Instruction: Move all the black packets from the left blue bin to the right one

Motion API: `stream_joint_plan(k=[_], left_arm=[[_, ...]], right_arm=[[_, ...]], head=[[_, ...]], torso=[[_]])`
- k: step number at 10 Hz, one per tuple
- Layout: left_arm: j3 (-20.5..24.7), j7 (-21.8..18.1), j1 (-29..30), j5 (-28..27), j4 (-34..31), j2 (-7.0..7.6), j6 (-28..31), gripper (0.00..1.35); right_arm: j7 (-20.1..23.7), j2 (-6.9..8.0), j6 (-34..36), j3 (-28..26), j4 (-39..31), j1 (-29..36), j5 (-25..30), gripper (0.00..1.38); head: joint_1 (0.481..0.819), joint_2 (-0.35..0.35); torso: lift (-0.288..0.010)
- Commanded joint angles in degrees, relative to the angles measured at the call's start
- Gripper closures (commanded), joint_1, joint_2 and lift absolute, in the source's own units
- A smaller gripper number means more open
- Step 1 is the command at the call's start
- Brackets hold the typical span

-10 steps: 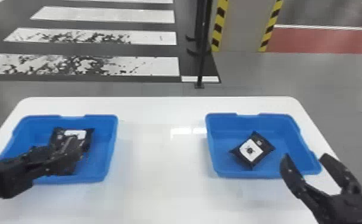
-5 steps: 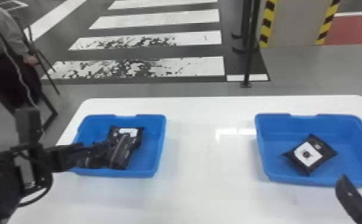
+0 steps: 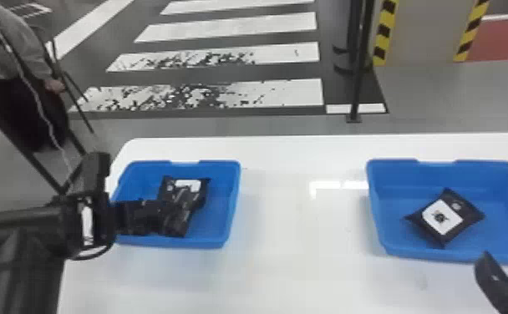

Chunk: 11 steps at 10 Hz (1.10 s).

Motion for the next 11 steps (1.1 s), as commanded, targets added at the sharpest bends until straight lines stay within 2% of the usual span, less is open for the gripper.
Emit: stream_joint_plan(k=[1,2,3,4,5,6,9,11], left_arm=[[-3.5,-0.3,-3.5,0.4,4.4,0.96,-0.3,0.17],[-3.6,-0.6,-3.9,0.8,5.4,0.96,0.0,0.22],[-4.2,-0.9,-3.9,0.8,5.7,0.96,0.7,0.42],[-4.6,-1.4,-3.9,-0.7,5.7,0.96,2.3,0.78],[-4.6,-2.1,-3.9,-1.6,5.7,0.96,3.8,0.94],[-4.6,-2.4,-3.9,-2.7,5.7,1.05,3.0,1.23],[-4.1,-5.0,-3.4,-4.7,3.9,1.49,3.5,1.21],[-1.4,-5.8,0.2,-2.0,-6.6,1.4,6.2,1.2]], right_arm=[[0.4,0.05,0.2,0.1,0.7,-0.5,-0.2,0.22],[0.4,0.05,0.3,0.2,1.0,-0.7,-0.4,0.22],[0.4,0.05,0.6,0.2,1.2,-0.7,-1.1,0.23],[0.4,0.05,0.6,0.2,1.7,-0.7,-2.2,0.24],[0.4,0.05,0.6,0.2,1.8,-0.7,-2.3,0.24],[0.4,0.05,0.6,0.2,1.8,-0.7,-2.7,0.24],[0.7,0.05,0.9,0.2,2.2,-0.7,-3.9,0.25],[0.8,0.05,0.9,0.2,2.1,-0.7,-3.9,0.25]], head=[[0.695,0.161],[0.695,0.139],[0.695,0.129],[0.695,0.124],[0.695,0.121],[0.695,0.122],[0.695,0.138],[0.695,0.142]], torso=[[-0.139],[-0.139],[-0.139],[-0.139],[-0.139],[-0.139],[-0.139],[-0.139]])
